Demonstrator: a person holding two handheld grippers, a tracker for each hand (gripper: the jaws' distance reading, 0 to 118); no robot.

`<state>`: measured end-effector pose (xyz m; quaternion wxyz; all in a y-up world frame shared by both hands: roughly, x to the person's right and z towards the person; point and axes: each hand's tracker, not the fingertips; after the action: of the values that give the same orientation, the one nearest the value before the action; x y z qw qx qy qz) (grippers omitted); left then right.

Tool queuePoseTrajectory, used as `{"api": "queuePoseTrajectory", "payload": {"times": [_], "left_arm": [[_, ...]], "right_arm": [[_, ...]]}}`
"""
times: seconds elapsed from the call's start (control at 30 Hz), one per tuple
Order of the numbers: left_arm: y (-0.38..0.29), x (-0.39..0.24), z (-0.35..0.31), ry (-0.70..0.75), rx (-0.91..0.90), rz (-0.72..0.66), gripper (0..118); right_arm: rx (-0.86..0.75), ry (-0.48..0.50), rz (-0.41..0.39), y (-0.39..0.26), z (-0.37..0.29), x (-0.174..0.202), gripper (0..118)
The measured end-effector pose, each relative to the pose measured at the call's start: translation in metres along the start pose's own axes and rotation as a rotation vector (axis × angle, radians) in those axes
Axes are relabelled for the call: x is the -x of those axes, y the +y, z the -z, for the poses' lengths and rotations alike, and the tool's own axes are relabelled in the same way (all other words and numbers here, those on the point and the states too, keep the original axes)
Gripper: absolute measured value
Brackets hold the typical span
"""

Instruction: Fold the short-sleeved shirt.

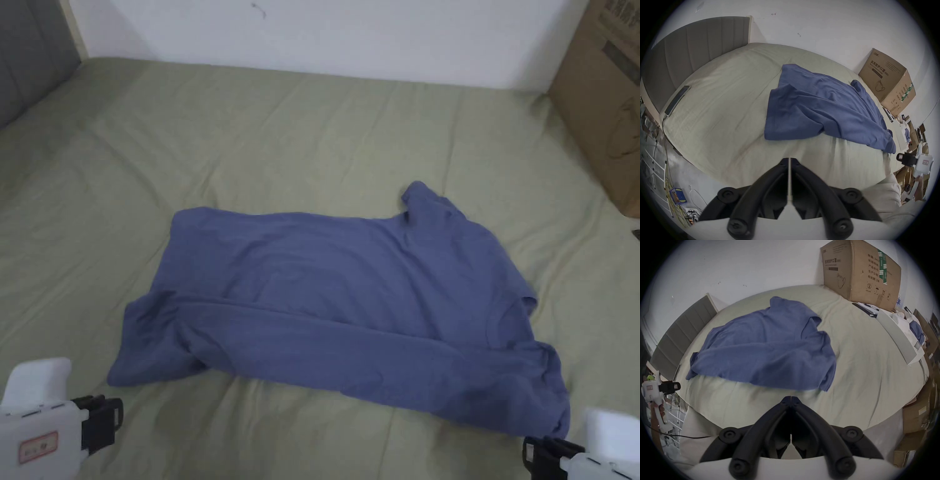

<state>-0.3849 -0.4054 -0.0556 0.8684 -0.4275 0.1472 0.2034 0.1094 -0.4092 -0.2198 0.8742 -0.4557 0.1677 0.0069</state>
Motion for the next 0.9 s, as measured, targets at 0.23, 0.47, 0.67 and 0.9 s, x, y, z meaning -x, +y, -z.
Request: {"api": "queuePoseTrajectory", "payload": {"times": [0.23,0.47,0.67,0.9], "left_arm": [[0.042,0.010,0.034,0.003,-0.047,-0.064,96],[0.046,0.009,0.088,0.130,0.064,-0.089,48],[0.048,-0.002,0.077,0.138,0.039,-0.019,6],[0.056,-0.002,0.067,0.133,0.051,0.062,6]], "right_arm": [[0.009,0.010,0.061,0.002,0.005,-0.011,0],[0.032,-0.025,0.091,-0.002,0.006,-0.023,0],[0.043,-0.043,0.095,0.000,0.008,-0.035,67],[0.018,0.004,0.195,0.028,0.044,-0.057,90]]}}
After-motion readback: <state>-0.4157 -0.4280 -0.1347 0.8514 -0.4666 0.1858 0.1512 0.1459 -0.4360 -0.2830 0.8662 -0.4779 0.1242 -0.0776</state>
